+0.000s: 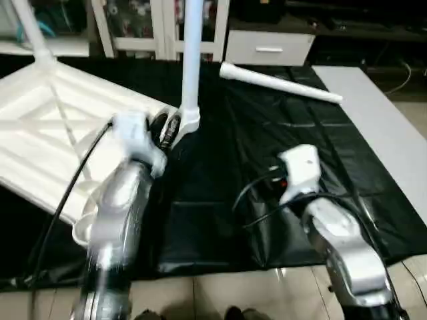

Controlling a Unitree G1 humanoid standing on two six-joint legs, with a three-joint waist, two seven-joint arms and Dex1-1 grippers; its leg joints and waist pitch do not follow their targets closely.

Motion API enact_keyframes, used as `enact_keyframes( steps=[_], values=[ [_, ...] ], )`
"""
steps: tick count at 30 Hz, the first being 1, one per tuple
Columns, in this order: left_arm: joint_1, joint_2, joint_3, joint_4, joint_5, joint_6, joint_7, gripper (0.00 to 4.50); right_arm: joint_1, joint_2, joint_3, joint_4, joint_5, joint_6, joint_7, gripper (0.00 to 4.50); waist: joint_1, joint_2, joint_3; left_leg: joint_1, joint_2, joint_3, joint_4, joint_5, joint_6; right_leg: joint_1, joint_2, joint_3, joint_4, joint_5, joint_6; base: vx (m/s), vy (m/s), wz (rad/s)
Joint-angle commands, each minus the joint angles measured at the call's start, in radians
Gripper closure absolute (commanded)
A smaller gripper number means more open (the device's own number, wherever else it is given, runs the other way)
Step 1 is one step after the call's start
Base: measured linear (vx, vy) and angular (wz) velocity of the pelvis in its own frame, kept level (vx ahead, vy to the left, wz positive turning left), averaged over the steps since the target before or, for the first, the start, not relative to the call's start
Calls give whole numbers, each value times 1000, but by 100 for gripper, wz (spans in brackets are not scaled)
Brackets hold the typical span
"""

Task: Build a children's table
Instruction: Move to table

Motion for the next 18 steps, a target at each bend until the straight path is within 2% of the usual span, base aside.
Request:
enact_keyframes(
  steps=[1,2,3,4,5,6,7,8,9,10,11,12,13,14,15,16,17,18],
  values=[
    [15,-9,-34,-17,71,-12,59,305,-5,7,-14,15,3,-24,-10,69,-19,34,-79,-10,77,-94,-116,-338,97,80,-23,-16,-18,-194,-149,2,-54,55],
    [22,-30,-27,-21,84,-11,109,305,-16,4,-10,24,-2,-30,-8,69,-37,44,-72,8,120,-156,-144,-415,153,62,-9,-27,34,-201,-192,3,-110,64],
    [22,-30,-27,-21,84,-11,109,305,-16,4,-10,24,-2,-30,-8,69,-39,54,-70,21,130,-180,-150,-437,176,51,-4,-28,57,-227,-222,3,-110,64],
    [26,-46,-25,-30,73,3,127,305,-27,6,-8,35,0,-29,-3,69,-42,49,-67,27,130,-199,-152,-452,198,43,2,-23,77,-244,-242,-2,-156,67],
    [30,-43,-38,-42,83,6,135,305,-34,9,-10,40,-2,-29,-3,69,-34,33,-66,7,90,-209,-158,-459,220,54,0,-1,103,-269,-293,-6,-214,69],
    [33,-42,-49,-52,86,19,136,305,-41,13,-13,46,0,-29,-2,69,-31,25,-65,-6,73,-209,-157,-440,216,62,-7,8,94,-282,-315,-6,-214,69],
    [35,-38,-62,-62,93,20,133,305,-46,16,-16,49,4,-29,0,69,-15,11,-62,-34,27,-187,-129,-423,170,70,-26,18,50,-365,-369,-35,-274,71],
    [39,-37,-70,-74,105,27,135,305,-50,17,-17,53,9,-33,2,69,4,-28,-69,-26,-80,-96,78,-337,95,46,-86,-3,-88,-613,-435,-52,-267,75],
    [40,-39,-72,-81,104,40,132,305,-54,16,-15,59,11,-38,7,69,20,-44,-78,-18,-103,-14,222,-281,130,47,-105,-24,-128,-680,-446,-52,-267,75],
    [40,-39,-72,-82,104,41,131,305,-55,15,-14,60,11,-38,8,69,29,-33,-55,-31,-77,14,266,-263,152,45,-132,-34,-138,-755,-407,-32,-230,53],
    [46,-39,-72,-93,125,44,146,305,-57,4,-3,74,1,-55,21,69,33,-15,-57,-39,-22,20,248,-312,153,100,-191,-56,-123,-777,-242,-31,-196,48],
    [50,-39,-70,-96,122,48,148,305,-58,3,-2,78,0,-57,22,69,28,-14,-63,-28,-9,22,222,-332,155,114,-196,-78,-125,-765,-183,-31,-196,48],
    [52,-38,-68,-98,120,48,148,305,-59,3,-3,80,0,-58,22,69,33,-3,-76,-13,5,20,186,-321,164,129,-187,-94,-126,-720,-150,-58,-206,75],
    [56,-36,-67,-102,124,49,154,305,-60,2,-6,81,1,-57,22,69,10,55,-99,49,241,-195,-44,-256,284,116,-57,-145,59,-382,8,-40,-242,77],
    [63,-35,-66,-108,126,51,162,305,-62,0,-12,82,4,-56,22,69,-11,50,-90,83,276,-232,-55,-226,321,22,-30,-97,168,-351,0,-40,-242,77],
    [66,-34,-66,-111,126,53,166,305,-63,-1,-14,83,5,-56,22,69,-12,34,-74,69,232,-203,-50,-232,315,-16,-6,-60,211,-339,-33,-4,-230,72],
    [69,-34,-66,-115,126,58,171,305,-64,-2,-17,84,6,-55,22,69,-26,33,-82,81,154,-215,-30,-164,433,-53,-9,36,230,-292,-86,-20,-269,74],
    [72,-37,-61,-122,130,64,188,305,-67,-4,-19,89,7,-58,23,69,-26,26,-80,77,133,-223,-26,-90,488,-46,-16,63,203,-277,-130,-20,-269,74]
  ],
)
